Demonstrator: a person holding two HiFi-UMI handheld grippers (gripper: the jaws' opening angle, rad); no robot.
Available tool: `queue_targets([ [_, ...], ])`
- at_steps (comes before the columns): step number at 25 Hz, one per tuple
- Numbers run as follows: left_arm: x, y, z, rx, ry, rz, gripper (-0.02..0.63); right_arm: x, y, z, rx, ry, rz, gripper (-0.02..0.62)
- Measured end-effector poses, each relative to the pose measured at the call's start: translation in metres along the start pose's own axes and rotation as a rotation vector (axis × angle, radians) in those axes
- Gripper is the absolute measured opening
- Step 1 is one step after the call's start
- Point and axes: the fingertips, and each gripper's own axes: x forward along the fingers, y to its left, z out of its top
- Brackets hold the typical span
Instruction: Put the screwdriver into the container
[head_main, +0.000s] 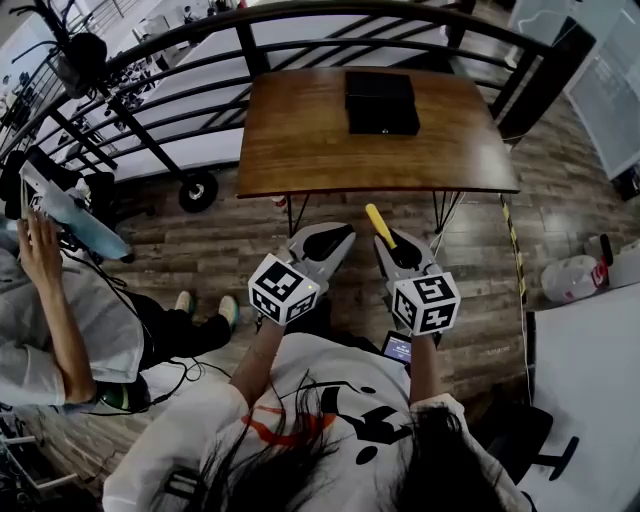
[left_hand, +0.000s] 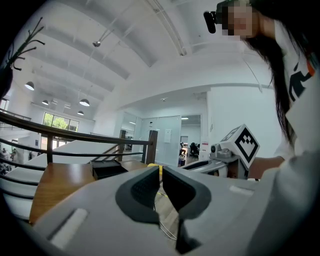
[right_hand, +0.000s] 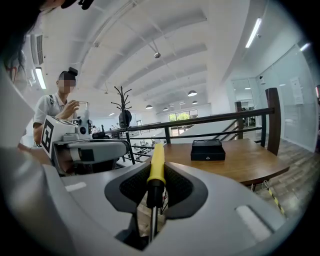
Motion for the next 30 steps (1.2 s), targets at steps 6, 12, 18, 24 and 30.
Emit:
queue_targets([
  [6,0.007,0.001,-0.002,-0.001,0.003,0.009,0.000,0.001,-0.006,-0.004,0.007,0.002,0.012,0.101],
  [12,0.011,0.004,-0.005,0.003,0.015,0.004,0.000,0.008,-0.012,-0.006,0.018,0.008,0.014,0.101],
  [18,0.009,0.020,-0.005,0.000,0.006,0.026,0.000,0.023,-0.011,-0.005,0.015,0.014,0.027,0.101],
  [24,0.006,0.045,-0.006,0.009,0.000,0.037,0.000,0.045,-0.012,-0.002,0.016,0.011,0.026,0.101],
  [30,0.012,0.076,-0.004,0.003,-0.010,0.044,0.000,0.070,-0.019,0.006,0.008,0.015,0.020,0.101],
])
